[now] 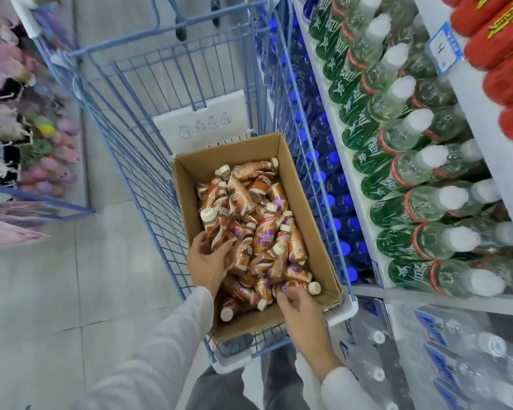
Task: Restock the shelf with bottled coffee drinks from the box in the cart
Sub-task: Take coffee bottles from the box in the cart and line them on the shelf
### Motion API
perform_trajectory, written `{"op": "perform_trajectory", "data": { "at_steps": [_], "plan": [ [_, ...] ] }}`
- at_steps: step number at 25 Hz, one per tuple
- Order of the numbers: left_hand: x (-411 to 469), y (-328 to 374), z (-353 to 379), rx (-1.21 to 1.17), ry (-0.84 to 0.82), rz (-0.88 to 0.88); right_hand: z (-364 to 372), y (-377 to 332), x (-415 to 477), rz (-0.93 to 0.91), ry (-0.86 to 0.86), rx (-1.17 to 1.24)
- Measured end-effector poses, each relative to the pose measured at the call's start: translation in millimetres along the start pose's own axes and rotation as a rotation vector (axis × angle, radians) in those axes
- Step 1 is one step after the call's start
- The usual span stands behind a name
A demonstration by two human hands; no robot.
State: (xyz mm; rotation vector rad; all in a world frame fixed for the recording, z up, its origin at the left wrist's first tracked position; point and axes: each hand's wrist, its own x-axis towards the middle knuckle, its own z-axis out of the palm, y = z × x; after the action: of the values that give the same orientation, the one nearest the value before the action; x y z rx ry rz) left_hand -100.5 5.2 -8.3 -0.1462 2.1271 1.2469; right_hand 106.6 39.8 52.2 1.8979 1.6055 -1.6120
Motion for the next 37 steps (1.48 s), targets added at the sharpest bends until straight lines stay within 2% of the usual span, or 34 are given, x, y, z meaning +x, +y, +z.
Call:
{"op": "perform_trajectory", "data": {
  "at_steps": [4,10,12,15,18,23,32,37],
  "plan": [
    [-36.9,-8.7,-50.0,-0.039,-0.125,-0.08,24.7,-0.6,34.6,0.115,-0.01,0.073],
    [-71.9,-19.7,-79.2,0.007,-0.215,-0.079,65.8,-10.8,101.8,0.336,-0.032,0.239],
    [-75.2,-25.3,-84.1,0.011,-0.225,-0.078,78.0,-12.6,121.3,0.404,-0.064,0.381],
    [-73.6,-32.3,-89.3,0.008,-0.202,-0.111,102.4,-11.7,136.9,0.544,-0.116,0.721],
    [-72.3,-34.3,-94.5,0.039,-0.192,-0.132,117.9,-5.9,142.8,0.609,-0.029,0.732],
    [-76.0,-23.0,-94.7,0.035,-0.188,-0.127,114.6,0.4,128.3,0.453,0.146,0.638],
    [-110.9,27.9,-80.2,-0.061,-0.27,-0.017,26.1,-17.0,27.4,0.017,0.048,0.535],
    [-147.0,66.3,-53.3,-0.091,-0.394,0.079,-24.5,-25.0,-48.6,-0.184,0.101,0.604]
  ]
}}
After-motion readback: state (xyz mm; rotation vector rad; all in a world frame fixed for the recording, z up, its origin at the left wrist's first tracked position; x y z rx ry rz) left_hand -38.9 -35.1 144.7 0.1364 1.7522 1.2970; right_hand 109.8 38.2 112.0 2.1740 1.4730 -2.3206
